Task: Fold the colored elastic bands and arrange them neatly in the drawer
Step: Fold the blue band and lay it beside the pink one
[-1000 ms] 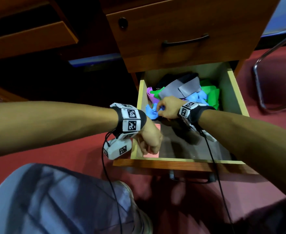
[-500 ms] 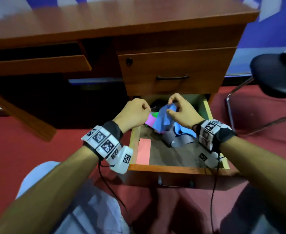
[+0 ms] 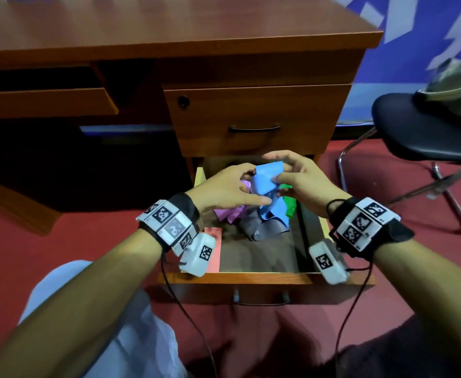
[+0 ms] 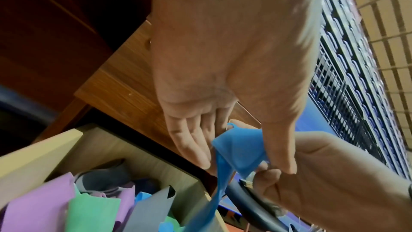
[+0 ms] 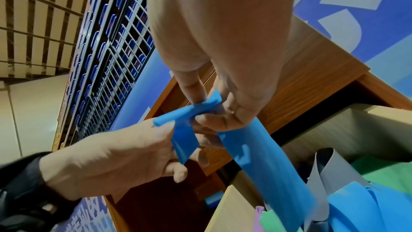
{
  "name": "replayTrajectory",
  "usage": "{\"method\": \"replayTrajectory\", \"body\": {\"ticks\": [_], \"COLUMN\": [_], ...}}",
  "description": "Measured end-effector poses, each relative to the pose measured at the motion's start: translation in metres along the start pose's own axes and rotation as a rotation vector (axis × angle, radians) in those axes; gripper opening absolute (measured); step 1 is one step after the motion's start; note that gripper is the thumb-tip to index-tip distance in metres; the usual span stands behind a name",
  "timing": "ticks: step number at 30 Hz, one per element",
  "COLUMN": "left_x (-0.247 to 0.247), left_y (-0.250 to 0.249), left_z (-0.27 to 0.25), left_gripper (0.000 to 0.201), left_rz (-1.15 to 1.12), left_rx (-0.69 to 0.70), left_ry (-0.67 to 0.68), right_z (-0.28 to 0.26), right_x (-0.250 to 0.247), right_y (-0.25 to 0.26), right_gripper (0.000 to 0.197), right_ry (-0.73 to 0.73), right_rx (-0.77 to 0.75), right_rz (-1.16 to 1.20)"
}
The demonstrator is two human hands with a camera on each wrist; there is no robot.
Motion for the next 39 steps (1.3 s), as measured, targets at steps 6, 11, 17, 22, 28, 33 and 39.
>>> {"method": "replayTrajectory", "body": {"ticks": [6, 11, 17, 22, 28, 33, 39], "left_x": [-0.004, -0.007, -0.007, -0.001, -0.007, -0.026, -0.028], "left_y": [-0.011, -0.016, -0.01, -0.016, 0.002, -0.008, -0.014], "left_z": [0.008, 0.01, 0.01, 0.014, 0.02, 0.025, 0.025], "left_gripper": [0.066, 0.043, 0.023, 0.042, 0.021, 0.025, 0.029], "left_rz": [-0.044, -0.242, -0.566, -0.932, -0.732, -0.565, -0.497], "left_rx": [0.099, 0.077, -0.067, -0.177, -0.202, 0.065, 0.144], "left_ry": [-0.112, -0.121, -0.137, -0.14, -0.417, -0.647, -0.621], "right_z": [0.002, 0.007, 0.012, 0.013, 0.02, 0.037, 0.032], "right_x": [-0.008, -0.015, -0.017, -0.023, -0.023, -0.022, 0.011], "right_y": [-0.007, -0.016, -0.017, -0.017, -0.011, -0.028, -0.072], "right_gripper": [0.036, 0.034, 0.034, 0.031, 0.026, 0.007, 0.02], "right_ry": [-0.092, -0.19, -0.218, -0.252, -0.17, -0.142, 0.575], "right_rx": [0.143, 0.232, 0.241, 0.227, 0.207, 0.246, 0.32], "right_rz": [0.315, 0.427, 0.416, 0.418, 0.329, -0.095, -1.203]}}
Point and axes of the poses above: each hand's wrist, its own z-axis towards the middle knuckle, its own x-axis out of the palm, y = z × x, the point moved 5 cm from there along z, towards the middle knuckle, and after that the axes turned 15 degrees about -z, right-handed, at the moved point
